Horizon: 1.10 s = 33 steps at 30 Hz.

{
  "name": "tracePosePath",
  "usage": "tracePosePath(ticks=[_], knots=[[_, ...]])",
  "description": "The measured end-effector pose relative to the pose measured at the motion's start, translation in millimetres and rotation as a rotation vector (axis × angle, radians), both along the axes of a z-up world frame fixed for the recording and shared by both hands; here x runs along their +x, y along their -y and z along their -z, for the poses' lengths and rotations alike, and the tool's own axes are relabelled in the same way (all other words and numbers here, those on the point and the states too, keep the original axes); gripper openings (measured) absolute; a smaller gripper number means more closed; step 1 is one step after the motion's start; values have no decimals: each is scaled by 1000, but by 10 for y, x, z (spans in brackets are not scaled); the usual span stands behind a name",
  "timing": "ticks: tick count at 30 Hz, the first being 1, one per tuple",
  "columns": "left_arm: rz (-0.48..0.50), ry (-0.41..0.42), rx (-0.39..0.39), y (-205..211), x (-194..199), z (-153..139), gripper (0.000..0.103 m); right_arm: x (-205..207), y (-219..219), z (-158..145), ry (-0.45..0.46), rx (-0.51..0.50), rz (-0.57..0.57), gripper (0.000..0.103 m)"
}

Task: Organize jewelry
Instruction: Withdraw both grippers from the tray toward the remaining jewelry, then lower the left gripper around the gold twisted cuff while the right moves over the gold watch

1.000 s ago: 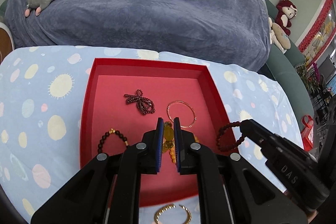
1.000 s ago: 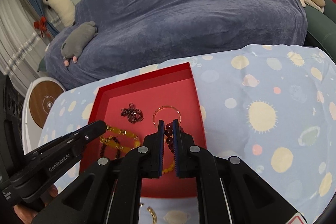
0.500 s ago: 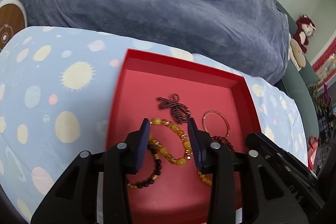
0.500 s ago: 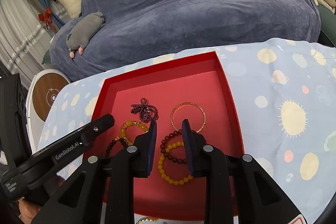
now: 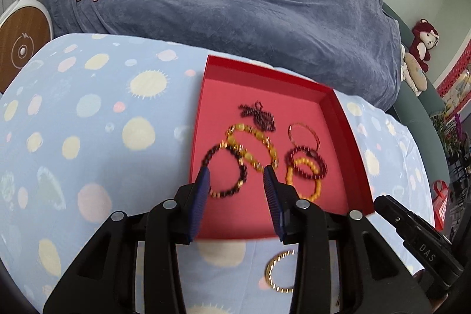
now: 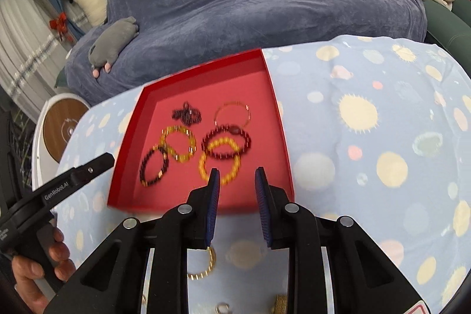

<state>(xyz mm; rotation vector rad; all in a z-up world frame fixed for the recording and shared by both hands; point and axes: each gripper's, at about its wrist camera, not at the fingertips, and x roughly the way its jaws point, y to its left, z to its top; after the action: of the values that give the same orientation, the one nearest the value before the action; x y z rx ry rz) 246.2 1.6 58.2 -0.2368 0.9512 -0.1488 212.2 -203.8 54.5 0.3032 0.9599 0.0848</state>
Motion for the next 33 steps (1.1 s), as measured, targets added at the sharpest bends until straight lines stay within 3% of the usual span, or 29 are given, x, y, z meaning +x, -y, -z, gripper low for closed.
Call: tracePosePath(ticks=[8,18,33], knots=[[22,-41,34,75,-486,147,36,-586,-77,174,-50,-54,-19,25],[65,-104,18,263,-991,404,36,-1130,139,454,-133,-33,51,25],[67,-150,-1,402,-1104,552,40,-1131,96,677,-179,-23,53,25]])
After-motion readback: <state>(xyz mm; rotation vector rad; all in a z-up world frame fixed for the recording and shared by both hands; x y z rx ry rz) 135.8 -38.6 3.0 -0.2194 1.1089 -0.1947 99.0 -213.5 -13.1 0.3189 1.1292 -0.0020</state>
